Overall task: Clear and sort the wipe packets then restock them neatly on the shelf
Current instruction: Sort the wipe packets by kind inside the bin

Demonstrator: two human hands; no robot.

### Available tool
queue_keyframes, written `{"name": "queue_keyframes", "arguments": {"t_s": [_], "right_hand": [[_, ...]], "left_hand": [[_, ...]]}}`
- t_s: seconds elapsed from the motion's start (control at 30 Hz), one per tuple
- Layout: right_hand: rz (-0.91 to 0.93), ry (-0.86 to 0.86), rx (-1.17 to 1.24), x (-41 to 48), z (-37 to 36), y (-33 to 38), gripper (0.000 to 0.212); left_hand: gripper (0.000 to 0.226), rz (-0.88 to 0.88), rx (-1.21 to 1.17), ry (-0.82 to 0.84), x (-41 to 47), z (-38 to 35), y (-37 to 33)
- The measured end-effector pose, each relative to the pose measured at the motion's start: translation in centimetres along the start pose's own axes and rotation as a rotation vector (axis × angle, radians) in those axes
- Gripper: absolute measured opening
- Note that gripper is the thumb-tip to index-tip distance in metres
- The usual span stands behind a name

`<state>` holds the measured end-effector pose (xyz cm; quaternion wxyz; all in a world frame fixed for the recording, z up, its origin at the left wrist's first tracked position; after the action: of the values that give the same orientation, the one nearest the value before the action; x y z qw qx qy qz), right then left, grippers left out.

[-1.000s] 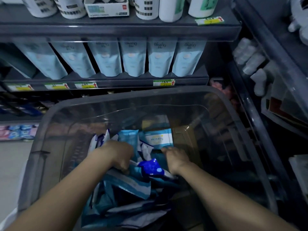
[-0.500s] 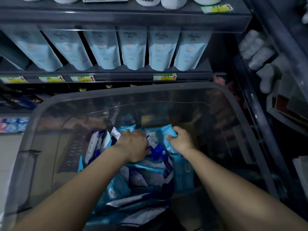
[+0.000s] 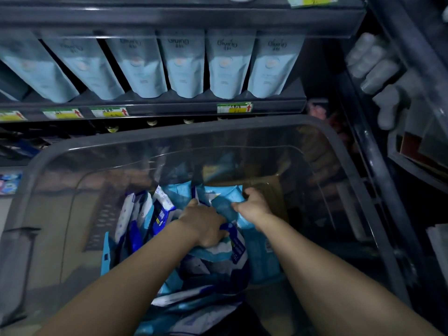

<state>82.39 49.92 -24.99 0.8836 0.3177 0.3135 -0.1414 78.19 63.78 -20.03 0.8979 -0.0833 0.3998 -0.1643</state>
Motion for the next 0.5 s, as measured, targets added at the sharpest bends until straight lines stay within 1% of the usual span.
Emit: {"name": "queue_keyframes", "arguments": {"t_s": [0.03,0.07,0.1,0.17,0.2,0.27,0.3,0.33,0.37,0.4,0.43,0.47,0.5], "right_hand": [[0.015,0.000,-0.054,-0.3,0.3,0.2,0.030],[0.046,-0.051,-0.156,-0.4,0.7,0.3,0.023],[0.081,-0.145,-0.286,-0.6,1.4,0.2,0.020],[0.156,-0.354,-0.518,-1.0,2.9,-0.1,0.024],[0.192,-0.424,-0.565,-0.9,3.6,-0.5,0.031],[0.206,-0.445,-0.579,-1.0,4.6,-1.3,0.052],[0.238,-0.470,-0.625,-1.5,4.7,-1.5,0.061],[0.322,-0.540,-0.703,-1.8,4.5,-1.6,0.063],[0.444,-0.630,-0.768,-2.0,4.2,-1.7,0.057],[0.556,-0.643,-0.845,-2.4,3.6,-1.5,0.047],[0.632,-0.580,-0.927,-2.8,3.1,-1.4,0.037],[0.633,-0.391,-0.968,-3.2,2.7,-1.2,0.028],[0.578,-0.190,-0.999,-3.4,2.2,-1.1,0.023]], "left_hand": [[0.042,0.000,0.019,-0.003,-0.1,0.0,-0.1],[0.041,0.000,0.034,-0.010,-0.2,0.1,-0.2],[0.040,-0.003,0.043,-0.020,-0.2,0.1,-0.3],[0.040,-0.011,0.051,-0.036,-0.2,0.1,-0.3],[0.040,-0.012,0.052,-0.038,-0.3,0.1,-0.3],[0.041,-0.014,0.046,-0.036,-0.4,0.1,-0.2],[0.041,-0.016,0.045,-0.037,-0.4,0.0,-0.1],[0.041,-0.020,0.048,-0.041,-0.4,0.0,-0.1],[0.041,-0.022,0.052,-0.043,-0.4,0.0,-0.1],[0.041,-0.022,0.058,-0.043,-0.4,0.0,-0.2],[0.041,-0.021,0.063,-0.041,-0.4,0.1,-0.2],[0.041,-0.021,0.071,-0.040,-0.3,0.1,-0.3],[0.041,-0.023,0.079,-0.042,-0.3,0.2,-0.4]]}}
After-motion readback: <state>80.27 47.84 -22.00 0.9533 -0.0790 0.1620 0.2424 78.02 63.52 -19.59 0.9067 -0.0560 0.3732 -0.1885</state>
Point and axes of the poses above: each hand's wrist, its own x-axis towards the middle knuckle, its own z-axis out of the back of the hand, y = z × x, the point moved 1 cm from there along x, towards the middle knuckle, and after that the axes turned 11 degrees about -x, right-handed, at the moved point
